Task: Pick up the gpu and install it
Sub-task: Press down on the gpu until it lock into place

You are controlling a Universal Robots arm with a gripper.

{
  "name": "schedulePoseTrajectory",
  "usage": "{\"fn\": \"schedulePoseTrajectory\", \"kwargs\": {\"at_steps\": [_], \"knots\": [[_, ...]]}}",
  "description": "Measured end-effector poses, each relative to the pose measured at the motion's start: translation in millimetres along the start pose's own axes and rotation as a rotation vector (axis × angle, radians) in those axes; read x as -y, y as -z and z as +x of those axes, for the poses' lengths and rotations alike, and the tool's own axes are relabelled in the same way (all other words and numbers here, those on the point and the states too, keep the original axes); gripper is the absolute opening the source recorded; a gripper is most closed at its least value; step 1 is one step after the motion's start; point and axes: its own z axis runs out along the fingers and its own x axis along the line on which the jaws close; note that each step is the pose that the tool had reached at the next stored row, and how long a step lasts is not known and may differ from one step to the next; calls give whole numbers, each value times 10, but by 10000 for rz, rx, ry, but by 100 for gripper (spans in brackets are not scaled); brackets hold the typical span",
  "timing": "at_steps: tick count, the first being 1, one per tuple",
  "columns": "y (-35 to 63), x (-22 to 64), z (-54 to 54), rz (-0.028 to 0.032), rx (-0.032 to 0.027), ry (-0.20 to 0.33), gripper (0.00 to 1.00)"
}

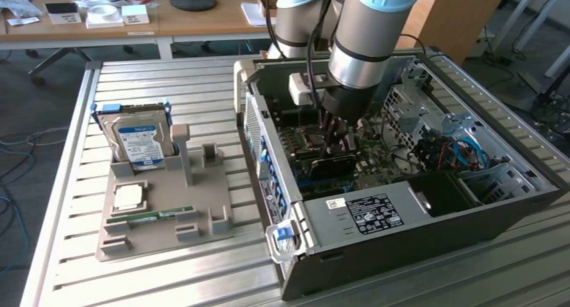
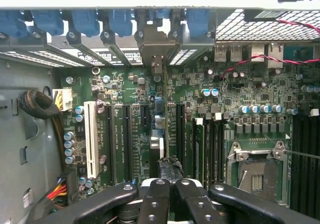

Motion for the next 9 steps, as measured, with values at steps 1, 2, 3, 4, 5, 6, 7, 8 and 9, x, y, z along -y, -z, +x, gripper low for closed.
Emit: {"fn": "schedulePoseTrajectory", "kwargs": {"at_steps": [1,2,3,4,5,6,7,8,9], "knots": [[-6,0,0,0,1,0,11],[-5,0,0,-1,-2,0,11],[-5,0,0,-1,-2,0,11],[-5,0,0,-1,-2,0,11],[-5,0,-1,-1,-2,0,11],[-6,0,-2,-1,-2,0,11],[-6,0,-3,-1,-2,0,11],[-6,0,-6,0,0,0,11],[-6,0,-7,0,-1,0,11]]}}
